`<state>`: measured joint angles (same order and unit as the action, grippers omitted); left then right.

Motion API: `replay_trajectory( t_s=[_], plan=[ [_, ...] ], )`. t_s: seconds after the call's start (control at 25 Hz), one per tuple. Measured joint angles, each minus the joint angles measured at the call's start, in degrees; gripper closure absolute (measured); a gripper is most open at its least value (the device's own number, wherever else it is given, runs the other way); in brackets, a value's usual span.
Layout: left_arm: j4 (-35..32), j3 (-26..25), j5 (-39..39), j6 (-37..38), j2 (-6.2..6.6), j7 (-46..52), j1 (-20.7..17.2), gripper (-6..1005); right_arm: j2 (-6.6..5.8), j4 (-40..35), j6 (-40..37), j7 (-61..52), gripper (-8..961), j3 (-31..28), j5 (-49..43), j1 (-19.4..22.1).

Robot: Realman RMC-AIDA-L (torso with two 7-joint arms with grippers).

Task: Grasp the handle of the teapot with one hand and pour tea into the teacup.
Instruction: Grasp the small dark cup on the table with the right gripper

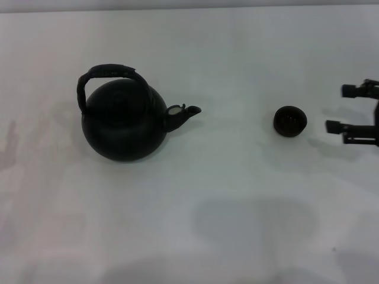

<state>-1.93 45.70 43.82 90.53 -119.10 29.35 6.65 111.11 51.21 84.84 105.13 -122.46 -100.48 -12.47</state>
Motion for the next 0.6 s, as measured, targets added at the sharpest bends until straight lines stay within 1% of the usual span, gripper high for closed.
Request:
replay_trajectory(
  t_s=[0.12, 0.2, 0.28, 0.6],
  plan=[
    [0.0, 0.0, 0.0, 0.0, 0.00, 0.0, 0.2, 421, 2.28, 3.9, -1.7, -1.9, 94, 0.0, -4.5, -0.8],
    [0.0, 0.0, 0.0, 0.1, 0.00, 0.0, 0.2, 421, 3.24, 5.5, -3.0, -2.7, 94, 0.8, -6.4, -1.3],
    [-0.1, 0.0, 0.0, 0.1, 0.00, 0.0, 0.2, 421, 3.55, 6.3, -4.3, -3.7, 94, 2.7, -7.2, -1.9],
    [-0.5, 0.0, -0.2, 0.2, 0.25, -0.1, 0.1, 421, 3.58, 10.0, -11.4, -7.5, 94, 12.6, -10.6, -3.0]
  ],
)
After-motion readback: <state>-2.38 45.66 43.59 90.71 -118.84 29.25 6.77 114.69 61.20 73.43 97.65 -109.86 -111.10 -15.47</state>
